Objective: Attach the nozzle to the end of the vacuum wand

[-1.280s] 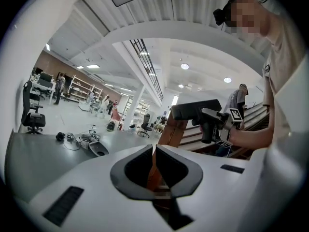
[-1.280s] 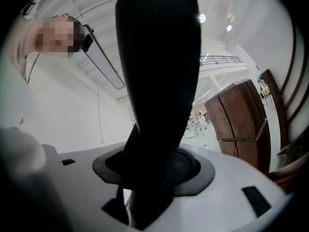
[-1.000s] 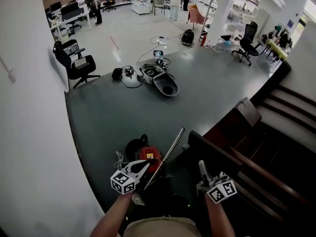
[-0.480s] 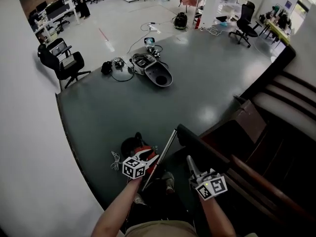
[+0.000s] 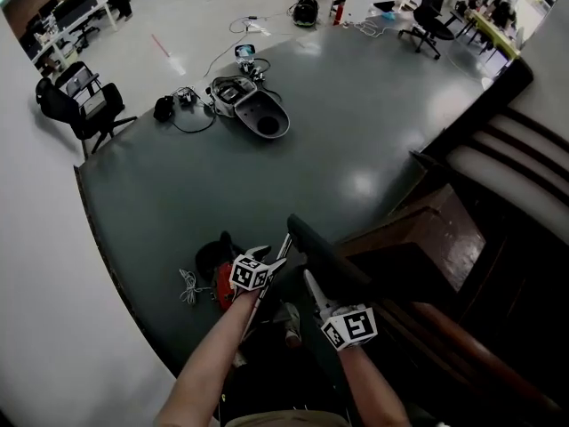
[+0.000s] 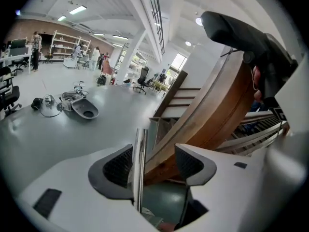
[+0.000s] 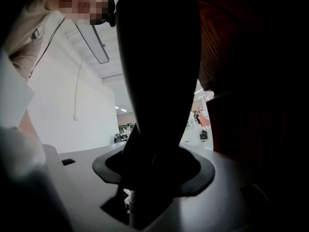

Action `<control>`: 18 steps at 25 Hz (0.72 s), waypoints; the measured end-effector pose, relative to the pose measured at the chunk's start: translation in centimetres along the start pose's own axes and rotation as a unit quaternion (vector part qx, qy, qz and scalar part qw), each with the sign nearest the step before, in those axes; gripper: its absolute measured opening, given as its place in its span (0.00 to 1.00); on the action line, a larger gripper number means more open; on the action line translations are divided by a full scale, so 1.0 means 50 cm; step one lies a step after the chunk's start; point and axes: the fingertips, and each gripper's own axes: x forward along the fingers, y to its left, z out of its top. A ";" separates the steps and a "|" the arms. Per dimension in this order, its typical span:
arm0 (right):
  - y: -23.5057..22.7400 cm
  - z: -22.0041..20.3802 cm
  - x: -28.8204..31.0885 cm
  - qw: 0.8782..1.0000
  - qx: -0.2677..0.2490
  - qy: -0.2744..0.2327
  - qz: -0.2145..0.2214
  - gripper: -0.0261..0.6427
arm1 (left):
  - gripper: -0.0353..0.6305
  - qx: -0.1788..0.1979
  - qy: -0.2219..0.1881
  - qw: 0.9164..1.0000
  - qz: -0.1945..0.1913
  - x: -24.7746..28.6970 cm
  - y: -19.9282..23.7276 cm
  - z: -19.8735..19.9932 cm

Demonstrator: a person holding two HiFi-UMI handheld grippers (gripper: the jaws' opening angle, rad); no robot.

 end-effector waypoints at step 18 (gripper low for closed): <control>-0.050 -0.128 0.056 0.998 -0.004 0.063 -0.012 0.42 | 0.28 0.030 0.104 0.994 -0.008 0.198 0.066 -0.108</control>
